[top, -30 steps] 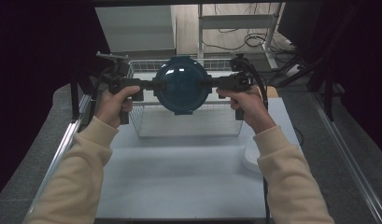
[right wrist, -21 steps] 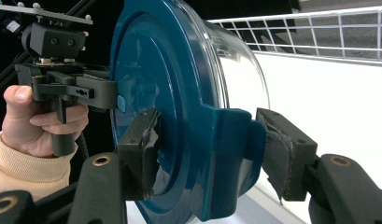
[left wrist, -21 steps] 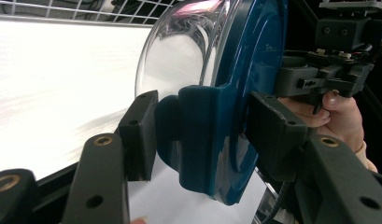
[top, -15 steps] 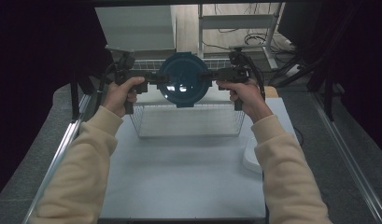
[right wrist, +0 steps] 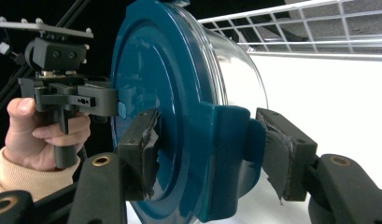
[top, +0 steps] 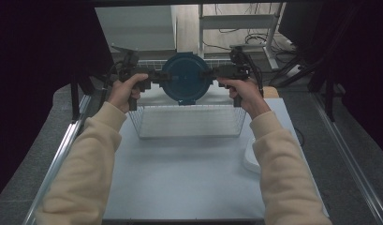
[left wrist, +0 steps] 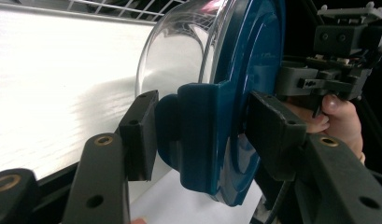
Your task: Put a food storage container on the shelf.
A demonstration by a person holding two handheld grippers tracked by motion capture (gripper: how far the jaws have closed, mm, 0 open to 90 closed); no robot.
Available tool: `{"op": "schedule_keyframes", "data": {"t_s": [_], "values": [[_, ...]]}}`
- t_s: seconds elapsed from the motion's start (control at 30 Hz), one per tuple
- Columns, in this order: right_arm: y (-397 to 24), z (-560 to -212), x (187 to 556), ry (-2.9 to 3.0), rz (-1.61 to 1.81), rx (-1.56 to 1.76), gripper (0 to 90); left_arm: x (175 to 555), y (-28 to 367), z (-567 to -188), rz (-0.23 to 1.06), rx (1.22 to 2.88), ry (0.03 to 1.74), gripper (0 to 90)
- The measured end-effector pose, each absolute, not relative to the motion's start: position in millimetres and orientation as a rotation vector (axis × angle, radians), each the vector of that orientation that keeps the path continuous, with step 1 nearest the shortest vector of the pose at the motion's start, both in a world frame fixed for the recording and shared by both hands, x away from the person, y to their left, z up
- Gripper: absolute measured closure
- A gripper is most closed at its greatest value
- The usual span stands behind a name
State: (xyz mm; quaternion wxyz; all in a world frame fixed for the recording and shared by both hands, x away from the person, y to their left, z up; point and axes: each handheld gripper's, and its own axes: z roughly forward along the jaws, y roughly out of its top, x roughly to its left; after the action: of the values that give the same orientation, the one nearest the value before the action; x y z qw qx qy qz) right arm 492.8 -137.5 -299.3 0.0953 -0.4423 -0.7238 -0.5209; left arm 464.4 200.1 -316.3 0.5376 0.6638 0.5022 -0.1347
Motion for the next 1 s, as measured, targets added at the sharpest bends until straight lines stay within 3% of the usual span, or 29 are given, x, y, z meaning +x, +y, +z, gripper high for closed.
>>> {"op": "schedule_keyframes", "data": {"t_s": [0.77,1.0], "values": [[-141,-322,525,-1.887,-1.442,-1.494,37.3,500,202,-344,-0.477,1.453,1.264,39.6],[-141,-325,525,-1.900,-1.459,-1.482,34.4,498,200,-344,-0.441,1.443,1.262,38.5]]}}
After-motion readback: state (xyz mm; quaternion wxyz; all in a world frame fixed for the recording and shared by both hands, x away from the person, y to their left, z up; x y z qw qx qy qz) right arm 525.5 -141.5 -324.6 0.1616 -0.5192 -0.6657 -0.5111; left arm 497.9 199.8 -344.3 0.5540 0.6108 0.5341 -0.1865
